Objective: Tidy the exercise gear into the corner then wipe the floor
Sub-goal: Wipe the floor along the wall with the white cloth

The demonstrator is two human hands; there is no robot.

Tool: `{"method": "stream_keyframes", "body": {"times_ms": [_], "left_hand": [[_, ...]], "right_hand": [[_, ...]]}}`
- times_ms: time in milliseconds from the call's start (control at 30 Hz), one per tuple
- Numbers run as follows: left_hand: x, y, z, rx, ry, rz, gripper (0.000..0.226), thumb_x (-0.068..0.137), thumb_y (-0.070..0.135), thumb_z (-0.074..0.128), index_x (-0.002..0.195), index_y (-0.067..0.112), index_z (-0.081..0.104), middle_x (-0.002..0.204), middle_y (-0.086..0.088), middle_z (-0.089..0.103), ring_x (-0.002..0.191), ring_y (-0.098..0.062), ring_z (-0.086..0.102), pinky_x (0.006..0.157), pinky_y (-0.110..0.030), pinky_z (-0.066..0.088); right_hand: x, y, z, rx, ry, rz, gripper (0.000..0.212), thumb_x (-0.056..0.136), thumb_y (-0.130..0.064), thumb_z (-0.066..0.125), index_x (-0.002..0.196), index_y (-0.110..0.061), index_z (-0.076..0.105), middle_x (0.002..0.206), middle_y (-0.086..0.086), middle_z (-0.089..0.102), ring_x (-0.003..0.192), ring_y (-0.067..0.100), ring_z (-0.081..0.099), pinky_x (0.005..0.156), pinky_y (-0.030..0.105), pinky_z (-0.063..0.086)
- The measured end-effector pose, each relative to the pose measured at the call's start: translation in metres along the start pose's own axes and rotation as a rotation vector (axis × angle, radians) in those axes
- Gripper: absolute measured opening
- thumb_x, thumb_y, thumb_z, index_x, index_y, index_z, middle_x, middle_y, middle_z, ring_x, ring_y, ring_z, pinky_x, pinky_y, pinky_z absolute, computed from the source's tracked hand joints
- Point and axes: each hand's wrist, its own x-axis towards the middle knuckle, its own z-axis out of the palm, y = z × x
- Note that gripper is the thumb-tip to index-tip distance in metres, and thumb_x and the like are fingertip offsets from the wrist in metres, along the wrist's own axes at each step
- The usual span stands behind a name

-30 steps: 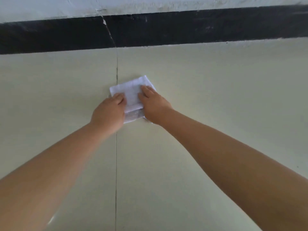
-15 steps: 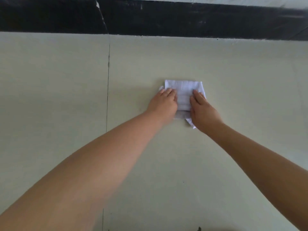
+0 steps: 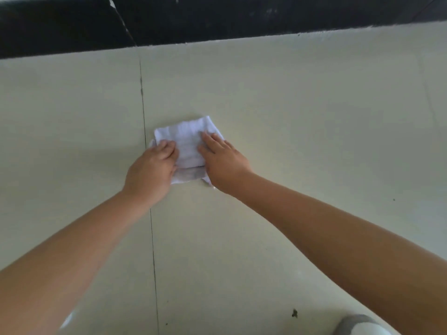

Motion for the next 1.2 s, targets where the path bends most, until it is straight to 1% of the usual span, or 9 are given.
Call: {"method": "stream_keyframes", "body": {"times_ms": [267, 333, 433, 567, 733, 800, 900, 1033, 1200], "left_hand": [[0.047, 0.096, -0.016, -0.051, 0.103, 0.375, 0.055, 0.068, 0.013, 0.027, 0.084, -0.005, 0.077, 0.090, -0.016, 0.077, 0.084, -0.030, 0.075, 0.073, -0.038, 0.059], [0.060, 0.128, -0.026, -0.055, 0.068, 0.347, 0.072, 0.076, 0.014, 0.008, 0.122, -0.013, 0.057, 0.130, -0.023, 0.058, 0.124, -0.034, 0.055, 0.108, -0.040, 0.039], [0.082, 0.145, -0.033, 0.008, -0.001, 0.297, 0.054, 0.098, 0.010, 0.007, 0.142, -0.008, 0.032, 0.152, -0.018, 0.031, 0.143, -0.028, 0.026, 0.120, -0.038, 0.010], [0.080, 0.131, -0.031, 0.074, 0.119, 0.306, 0.052, 0.095, 0.009, 0.012, 0.127, -0.006, 0.051, 0.136, -0.021, 0.051, 0.126, -0.036, 0.048, 0.105, -0.040, 0.037], [0.009, 0.099, -0.013, 0.138, 0.214, 0.477, 0.040, 0.069, 0.005, 0.034, 0.064, -0.001, 0.073, 0.071, -0.016, 0.074, 0.059, -0.028, 0.072, 0.053, -0.030, 0.058], [-0.028, 0.101, 0.007, 0.126, 0.171, 0.528, 0.038, 0.069, 0.005, 0.038, 0.067, -0.001, 0.076, 0.073, -0.015, 0.076, 0.061, -0.027, 0.074, 0.055, -0.030, 0.059], [-0.072, 0.133, 0.021, 0.095, 0.153, 0.583, 0.038, 0.070, 0.006, 0.040, 0.070, -0.003, 0.077, 0.075, -0.017, 0.076, 0.065, -0.030, 0.075, 0.058, -0.033, 0.059], [-0.078, 0.203, 0.033, 0.040, 0.131, 0.531, 0.041, 0.068, 0.007, 0.039, 0.071, -0.004, 0.078, 0.075, -0.017, 0.076, 0.069, -0.033, 0.074, 0.061, -0.036, 0.060], [0.001, 0.269, 0.020, -0.141, 0.051, 0.481, 0.042, 0.064, 0.011, 0.036, 0.062, -0.001, 0.076, 0.067, -0.013, 0.074, 0.082, -0.027, 0.048, 0.077, -0.034, 0.044]], "right_hand": [[-0.078, 0.073, -0.005, -0.069, 0.008, 0.265, 0.047, 0.099, -0.013, 0.031, 0.145, -0.008, 0.028, 0.159, 0.005, 0.009, 0.148, 0.018, 0.008, 0.119, 0.029, 0.006], [-0.086, 0.093, -0.011, -0.053, 0.063, 0.338, 0.042, 0.098, -0.011, 0.035, 0.140, -0.005, 0.039, 0.158, 0.007, 0.017, 0.147, 0.021, 0.016, 0.117, 0.029, 0.014], [-0.087, 0.110, -0.019, 0.066, 0.128, 0.416, 0.041, 0.097, -0.007, 0.037, 0.138, -0.006, 0.043, 0.157, 0.004, 0.019, 0.146, 0.020, 0.020, 0.115, 0.025, 0.018], [-0.089, 0.105, -0.008, 0.078, 0.059, 0.333, 0.054, 0.096, -0.006, 0.038, 0.147, -0.013, 0.024, 0.159, 0.003, 0.005, 0.148, 0.020, 0.010, 0.118, 0.028, 0.017], [-0.120, 0.066, 0.034, 0.002, -0.079, 0.170, 0.058, 0.097, -0.009, 0.037, 0.149, -0.009, 0.013, 0.159, 0.009, -0.007, 0.148, 0.026, 0.000, 0.121, 0.030, 0.006], [-0.148, 0.053, 0.056, 0.002, -0.087, 0.101, 0.055, 0.093, -0.007, 0.044, 0.145, 0.000, 0.025, 0.156, 0.020, 0.008, 0.145, 0.035, 0.012, 0.117, 0.031, 0.003], [-0.195, 0.051, 0.089, -0.162, -0.045, 0.034, 0.049, 0.077, -0.022, 0.045, 0.118, -0.001, 0.063, 0.127, 0.018, 0.061, 0.115, 0.031, 0.061, 0.103, 0.030, 0.041], [-0.240, 0.079, 0.100, -0.255, -0.088, 0.149, 0.067, 0.099, -0.033, 0.004, 0.121, 0.000, 0.058, 0.125, 0.014, 0.063, 0.113, 0.026, 0.063, 0.111, 0.024, 0.011], [-0.253, 0.148, 0.067, -0.299, -0.167, 0.356, 0.083, 0.100, -0.037, -0.003, 0.108, 0.009, 0.065, 0.118, 0.026, 0.064, 0.102, 0.036, 0.067, 0.080, 0.044, 0.054]]}}
